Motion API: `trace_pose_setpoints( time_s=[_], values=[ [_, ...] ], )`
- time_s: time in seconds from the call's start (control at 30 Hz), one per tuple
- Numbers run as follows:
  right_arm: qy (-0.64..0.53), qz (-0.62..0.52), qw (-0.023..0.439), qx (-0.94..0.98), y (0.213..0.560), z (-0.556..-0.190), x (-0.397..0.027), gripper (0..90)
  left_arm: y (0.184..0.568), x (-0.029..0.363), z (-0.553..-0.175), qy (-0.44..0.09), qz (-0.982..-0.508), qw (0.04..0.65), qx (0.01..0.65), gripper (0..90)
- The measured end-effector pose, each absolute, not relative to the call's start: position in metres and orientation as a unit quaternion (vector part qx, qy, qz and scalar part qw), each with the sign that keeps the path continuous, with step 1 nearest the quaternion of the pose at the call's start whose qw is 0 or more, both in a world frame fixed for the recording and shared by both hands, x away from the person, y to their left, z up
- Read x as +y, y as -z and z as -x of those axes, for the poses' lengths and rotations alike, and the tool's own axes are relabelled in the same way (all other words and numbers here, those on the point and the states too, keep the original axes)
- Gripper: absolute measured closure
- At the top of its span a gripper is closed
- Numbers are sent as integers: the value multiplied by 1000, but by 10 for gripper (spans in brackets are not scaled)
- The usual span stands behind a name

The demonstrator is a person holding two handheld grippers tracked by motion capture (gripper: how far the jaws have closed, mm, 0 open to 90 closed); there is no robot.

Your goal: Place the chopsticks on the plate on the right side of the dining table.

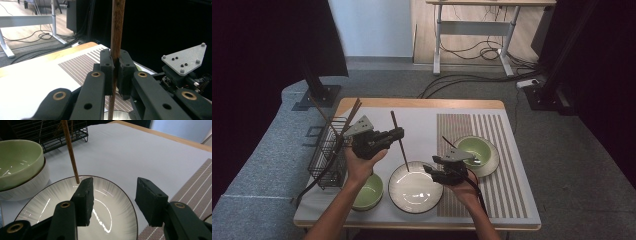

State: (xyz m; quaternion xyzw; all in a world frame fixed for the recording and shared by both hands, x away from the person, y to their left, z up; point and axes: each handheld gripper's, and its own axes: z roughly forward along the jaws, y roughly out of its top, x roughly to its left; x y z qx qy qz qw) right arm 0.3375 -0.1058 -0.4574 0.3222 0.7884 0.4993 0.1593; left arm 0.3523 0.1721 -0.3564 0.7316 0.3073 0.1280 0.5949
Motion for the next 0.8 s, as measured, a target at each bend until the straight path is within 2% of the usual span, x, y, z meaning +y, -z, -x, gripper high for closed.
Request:
trace_pose_setpoints(
  time_s=[0.8],
  values=[
    [-504, -310, 153, 791, 456, -335, -98, 488, 361, 160, -351, -119, -734, 597, 301, 842]
  ],
)
